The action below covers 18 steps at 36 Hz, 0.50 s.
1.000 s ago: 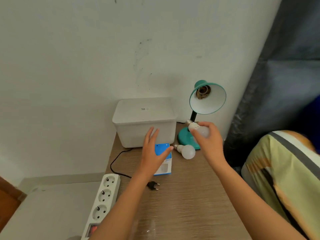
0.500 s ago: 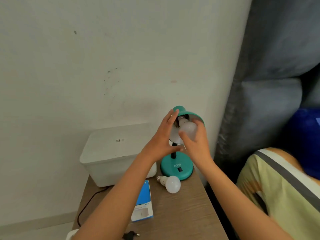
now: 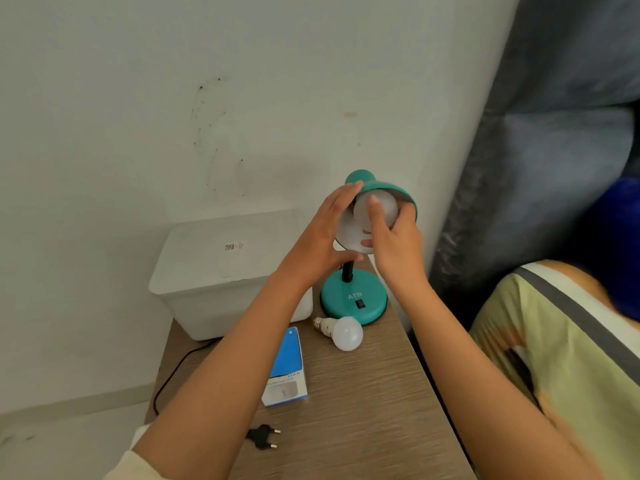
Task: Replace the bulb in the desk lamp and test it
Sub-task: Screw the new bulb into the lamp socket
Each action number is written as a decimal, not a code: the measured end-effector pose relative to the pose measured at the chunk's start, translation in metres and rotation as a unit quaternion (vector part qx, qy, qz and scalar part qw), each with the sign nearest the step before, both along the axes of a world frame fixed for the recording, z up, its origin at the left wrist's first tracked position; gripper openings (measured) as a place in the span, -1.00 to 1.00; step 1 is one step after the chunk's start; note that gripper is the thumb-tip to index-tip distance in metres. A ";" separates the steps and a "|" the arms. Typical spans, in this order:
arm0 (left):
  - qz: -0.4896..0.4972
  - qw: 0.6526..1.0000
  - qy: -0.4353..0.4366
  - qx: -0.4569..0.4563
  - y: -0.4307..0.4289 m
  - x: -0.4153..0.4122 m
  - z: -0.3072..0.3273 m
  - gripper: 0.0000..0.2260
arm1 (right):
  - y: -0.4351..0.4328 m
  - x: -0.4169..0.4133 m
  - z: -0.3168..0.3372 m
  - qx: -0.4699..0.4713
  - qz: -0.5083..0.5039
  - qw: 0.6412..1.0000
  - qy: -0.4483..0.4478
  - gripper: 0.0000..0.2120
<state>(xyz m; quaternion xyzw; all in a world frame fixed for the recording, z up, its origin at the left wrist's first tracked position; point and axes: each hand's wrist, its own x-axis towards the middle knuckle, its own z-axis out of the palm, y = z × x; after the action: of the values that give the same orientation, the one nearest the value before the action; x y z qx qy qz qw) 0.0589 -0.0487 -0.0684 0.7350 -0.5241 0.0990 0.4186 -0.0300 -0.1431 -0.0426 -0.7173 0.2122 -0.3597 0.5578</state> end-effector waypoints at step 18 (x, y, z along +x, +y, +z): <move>0.006 0.999 0.024 -0.022 0.000 -0.005 -0.004 -0.13 | -0.002 -0.005 -0.006 0.029 0.011 0.999 0.025 -0.59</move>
<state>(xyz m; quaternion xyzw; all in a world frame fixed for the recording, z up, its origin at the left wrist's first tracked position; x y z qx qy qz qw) 0.0542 -0.0488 -0.0720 0.7310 -0.5070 0.0959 0.4464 -0.0347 -0.1449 -0.0487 -0.7119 0.2291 -0.3292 0.5765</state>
